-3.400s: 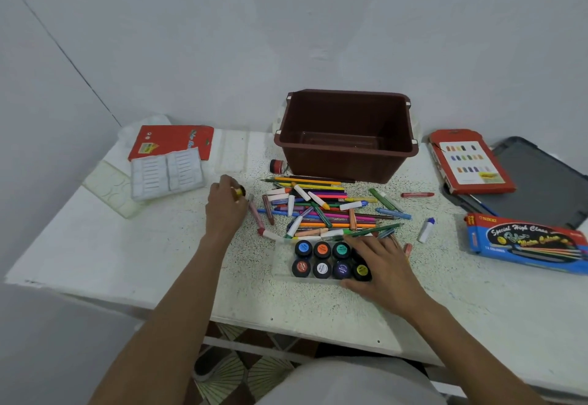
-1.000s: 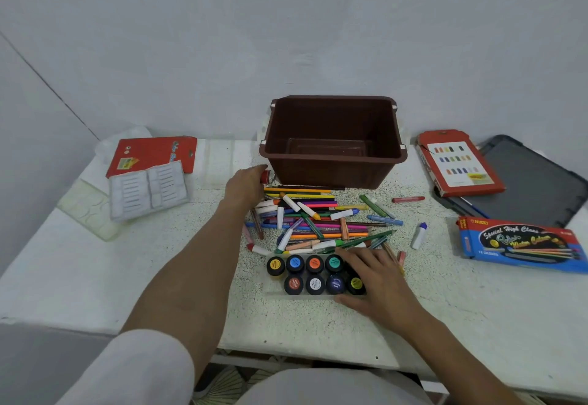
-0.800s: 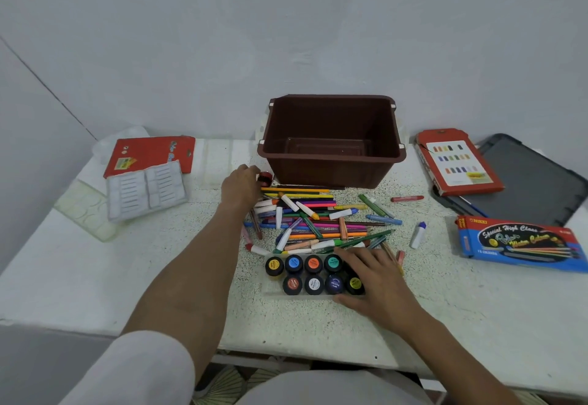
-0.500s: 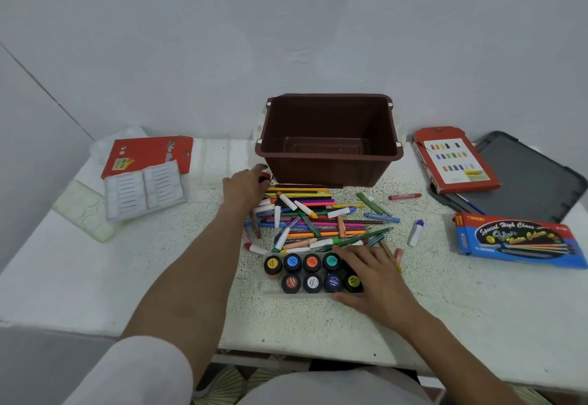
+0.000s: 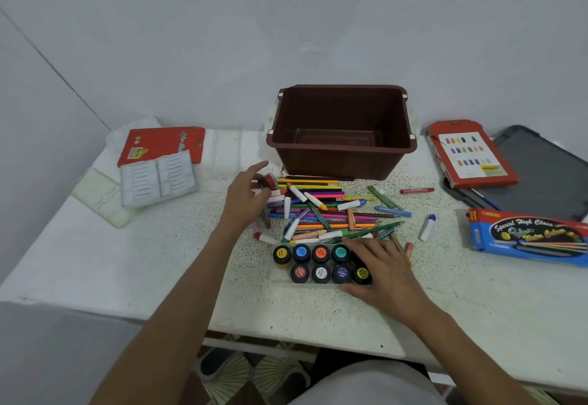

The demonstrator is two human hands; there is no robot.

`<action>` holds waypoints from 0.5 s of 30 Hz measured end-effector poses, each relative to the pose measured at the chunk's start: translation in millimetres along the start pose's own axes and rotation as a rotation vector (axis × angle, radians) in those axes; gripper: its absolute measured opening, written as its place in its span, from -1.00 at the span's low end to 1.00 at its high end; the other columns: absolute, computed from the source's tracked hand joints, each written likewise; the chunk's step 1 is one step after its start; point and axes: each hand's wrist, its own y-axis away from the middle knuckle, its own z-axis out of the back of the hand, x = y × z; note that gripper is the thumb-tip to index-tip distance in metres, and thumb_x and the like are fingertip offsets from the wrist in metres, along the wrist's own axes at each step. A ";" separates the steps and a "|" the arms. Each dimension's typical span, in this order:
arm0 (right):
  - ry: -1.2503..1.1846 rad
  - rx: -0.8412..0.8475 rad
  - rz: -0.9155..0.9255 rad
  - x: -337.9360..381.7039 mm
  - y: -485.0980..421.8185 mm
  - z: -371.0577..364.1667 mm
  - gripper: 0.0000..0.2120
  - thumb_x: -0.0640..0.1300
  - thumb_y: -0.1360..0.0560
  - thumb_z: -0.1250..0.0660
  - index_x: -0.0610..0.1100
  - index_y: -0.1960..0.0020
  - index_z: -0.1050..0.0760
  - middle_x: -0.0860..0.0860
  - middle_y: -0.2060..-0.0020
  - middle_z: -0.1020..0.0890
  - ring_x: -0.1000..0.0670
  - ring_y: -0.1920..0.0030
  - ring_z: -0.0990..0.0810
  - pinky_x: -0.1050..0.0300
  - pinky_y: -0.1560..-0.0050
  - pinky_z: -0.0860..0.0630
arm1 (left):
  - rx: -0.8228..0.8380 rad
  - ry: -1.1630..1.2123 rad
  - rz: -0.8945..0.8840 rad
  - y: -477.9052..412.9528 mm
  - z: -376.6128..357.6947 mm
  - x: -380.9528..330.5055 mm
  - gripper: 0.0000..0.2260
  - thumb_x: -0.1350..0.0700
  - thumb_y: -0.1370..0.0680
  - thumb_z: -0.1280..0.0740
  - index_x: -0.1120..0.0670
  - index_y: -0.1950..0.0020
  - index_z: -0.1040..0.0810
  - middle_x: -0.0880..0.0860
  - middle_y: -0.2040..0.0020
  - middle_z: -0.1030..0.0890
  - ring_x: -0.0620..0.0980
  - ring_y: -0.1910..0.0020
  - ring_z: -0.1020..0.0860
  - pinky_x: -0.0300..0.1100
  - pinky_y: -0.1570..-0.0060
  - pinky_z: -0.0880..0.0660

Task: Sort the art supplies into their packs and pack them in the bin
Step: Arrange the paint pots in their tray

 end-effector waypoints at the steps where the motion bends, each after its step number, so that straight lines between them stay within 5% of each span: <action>1: -0.004 0.003 0.000 -0.1 0.2 0.2 -0.24 0.37 -0.37 -0.28 0.01 -0.46 -0.35 0.09 -0.22 -0.52 0.00 -0.11 -0.39 0.09 -0.12 -0.38 | 0.011 0.036 0.014 12.3 3.3 -3.6 -0.60 0.23 -0.53 -0.36 -0.01 -0.35 -0.45 -0.01 -0.11 -0.55 -0.05 -0.08 -0.54 -0.23 -0.04 -0.50; 4: -0.007 0.010 -0.004 0.0 0.2 0.5 -0.22 0.30 -0.36 -0.43 0.01 -0.47 -0.33 0.09 -0.24 -0.51 0.02 -0.13 -0.35 0.15 -0.13 -0.29 | 0.032 0.102 0.051 49.1 11.7 -10.6 -0.74 0.22 -0.51 -0.42 0.07 -0.18 -0.52 -0.06 -0.07 -0.59 -0.10 -0.03 -0.57 -0.37 0.09 -0.47; 8: -0.014 0.009 -0.010 0.9 0.6 1.1 -0.22 0.28 -0.35 -0.46 0.01 -0.47 -0.34 0.07 -0.23 -0.52 0.01 -0.13 -0.36 0.13 -0.11 -0.29 | 0.077 0.090 -0.011 93.8 21.5 -7.7 -0.76 0.16 -0.50 -0.44 -0.03 -0.14 -0.58 -0.19 -0.07 -0.61 -0.29 -0.01 -0.57 -0.33 0.01 -0.49; 15: -0.007 0.027 -0.026 0.4 1.0 1.5 -0.21 0.30 -0.37 -0.42 0.01 -0.49 -0.31 0.05 -0.28 -0.49 -0.03 -0.18 -0.36 0.06 -0.18 -0.32 | 0.168 -0.007 -0.120 135.9 21.8 -1.2 -0.71 0.15 -0.45 -0.49 -0.07 -0.13 -0.58 -0.20 -0.06 -0.60 -0.24 -0.04 -0.56 -0.37 -0.01 -0.46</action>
